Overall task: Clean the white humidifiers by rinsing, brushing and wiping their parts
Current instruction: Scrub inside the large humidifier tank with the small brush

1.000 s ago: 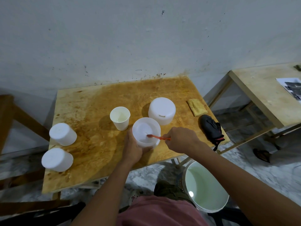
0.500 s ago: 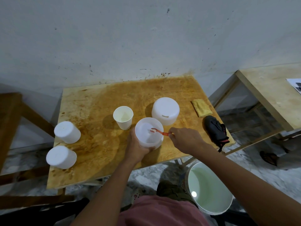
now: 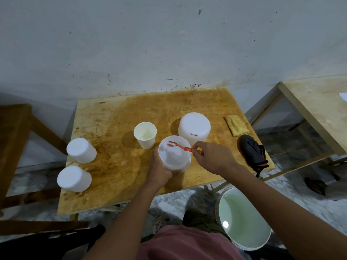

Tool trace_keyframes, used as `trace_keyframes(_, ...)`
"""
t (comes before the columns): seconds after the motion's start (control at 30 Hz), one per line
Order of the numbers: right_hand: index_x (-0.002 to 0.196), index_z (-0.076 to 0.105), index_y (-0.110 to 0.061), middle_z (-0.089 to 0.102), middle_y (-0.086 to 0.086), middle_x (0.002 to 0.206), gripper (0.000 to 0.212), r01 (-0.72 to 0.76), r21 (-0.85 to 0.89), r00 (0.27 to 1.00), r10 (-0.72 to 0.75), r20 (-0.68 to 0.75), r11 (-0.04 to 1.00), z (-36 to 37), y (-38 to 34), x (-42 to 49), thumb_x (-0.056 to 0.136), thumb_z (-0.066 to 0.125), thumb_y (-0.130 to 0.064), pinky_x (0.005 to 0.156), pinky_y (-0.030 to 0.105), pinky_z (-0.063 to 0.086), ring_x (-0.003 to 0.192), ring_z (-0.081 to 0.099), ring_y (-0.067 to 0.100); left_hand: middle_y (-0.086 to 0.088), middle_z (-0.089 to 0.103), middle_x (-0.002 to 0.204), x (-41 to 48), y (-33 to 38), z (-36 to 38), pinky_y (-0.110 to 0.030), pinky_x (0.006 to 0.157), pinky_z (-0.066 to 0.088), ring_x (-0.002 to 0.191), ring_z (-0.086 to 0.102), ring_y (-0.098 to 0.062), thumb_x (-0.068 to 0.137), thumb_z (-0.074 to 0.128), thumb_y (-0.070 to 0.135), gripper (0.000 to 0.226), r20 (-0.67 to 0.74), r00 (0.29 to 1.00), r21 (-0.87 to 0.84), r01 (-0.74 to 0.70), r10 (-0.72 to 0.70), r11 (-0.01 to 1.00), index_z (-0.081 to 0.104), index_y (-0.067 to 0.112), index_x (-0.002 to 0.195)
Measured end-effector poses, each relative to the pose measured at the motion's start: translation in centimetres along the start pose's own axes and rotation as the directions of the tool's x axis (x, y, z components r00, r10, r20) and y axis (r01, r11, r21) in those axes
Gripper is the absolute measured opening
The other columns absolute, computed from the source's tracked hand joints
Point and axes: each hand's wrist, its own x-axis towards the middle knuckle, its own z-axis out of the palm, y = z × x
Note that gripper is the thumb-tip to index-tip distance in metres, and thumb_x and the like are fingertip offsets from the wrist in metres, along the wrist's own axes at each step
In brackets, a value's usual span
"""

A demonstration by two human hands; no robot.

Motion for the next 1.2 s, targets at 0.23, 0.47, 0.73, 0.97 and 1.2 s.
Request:
trace_keyframes(0.23, 0.116, 0.063, -0.035, 0.072, -0.007, 0.102, 0.03, 0.026, 0.184, 1.0, -0.024, -0.012, 0.983, -1.1, -1.8, 1.6, 0.097, 0.042, -0.046, 0.069, 0.03, 0.051, 0.088, 0.065, 0.017, 0.009, 0.039, 0.143, 0.0, 0.1, 0.0, -0.047, 0.107, 0.043, 0.132, 0.041, -0.017, 0.051, 0.094, 0.038, 0.123, 0.032, 1.0, -0.07, 0.001, 0.001, 0.998, 0.016, 0.038, 0.147)
trace_keyframes(0.47, 0.116, 0.065, -0.025, 0.068, -0.002, 0.092, 0.033, 0.078, 0.076, 0.997, -0.076, -0.021, 0.994, -1.7, -6.3, 5.6, 0.098, 0.042, -0.041, 0.069, 0.031, 0.045, 0.08, 0.06, 0.021, 0.015, 0.033, 0.134, 0.3, 0.1, -0.1, -0.024, 0.107, 0.031, 0.123, 0.036, -0.005, 0.057, 0.089, 0.052, 0.115, 0.081, 0.995, 0.069, 0.057, -0.063, 0.996, 0.019, 0.029, 0.145)
trace_keyframes(0.73, 0.104, 0.061, -0.017, 0.057, -0.003, 0.077, 0.029, 0.257, -0.364, 0.966, -0.242, 0.086, 0.895, -2.0, -10.5, 10.5, 0.096, 0.044, -0.04, 0.063, 0.029, 0.039, 0.07, 0.055, 0.02, 0.01, 0.038, 0.141, -0.3, 0.4, -0.6, -0.026, 0.104, 0.039, 0.125, 0.041, -0.005, 0.059, 0.088, 0.05, 0.107, 0.046, 0.996, 0.038, -0.074, 0.072, 0.997, 0.021, 0.037, 0.142)
trace_keyframes(0.97, 0.098, 0.054, -0.019, 0.045, -0.005, 0.067, 0.022, 0.322, -0.5, 0.946, -0.281, 0.158, 0.804, -1.3, -12.1, 12.0, 0.093, 0.051, -0.04, 0.058, 0.028, 0.034, 0.057, 0.043, 0.013, 0.009, 0.04, 0.139, -0.8, 0.9, -1.0, -0.034, 0.105, 0.045, 0.126, 0.043, -0.008, 0.061, 0.09, 0.038, 0.105, 0.008, 0.994, -0.02, -0.11, 0.11, 0.994, 0.024, 0.032, 0.143)
trace_keyframes(1.2, 0.126, 0.058, -0.022, 0.068, -0.001, 0.104, 0.036, 0.329, -0.404, 0.944, -0.3, 0.136, 0.853, -0.8, -11.3, 12.3, 0.094, 0.049, -0.037, 0.069, 0.029, 0.043, 0.088, 0.064, 0.02, 0.012, 0.041, 0.137, -0.7, 0.8, -0.9, -0.034, 0.102, 0.047, 0.125, 0.044, -0.008, 0.06, 0.091, 0.038, 0.104, 0.006, 0.995, -0.02, -0.095, 0.095, 0.995, 0.026, 0.035, 0.142)
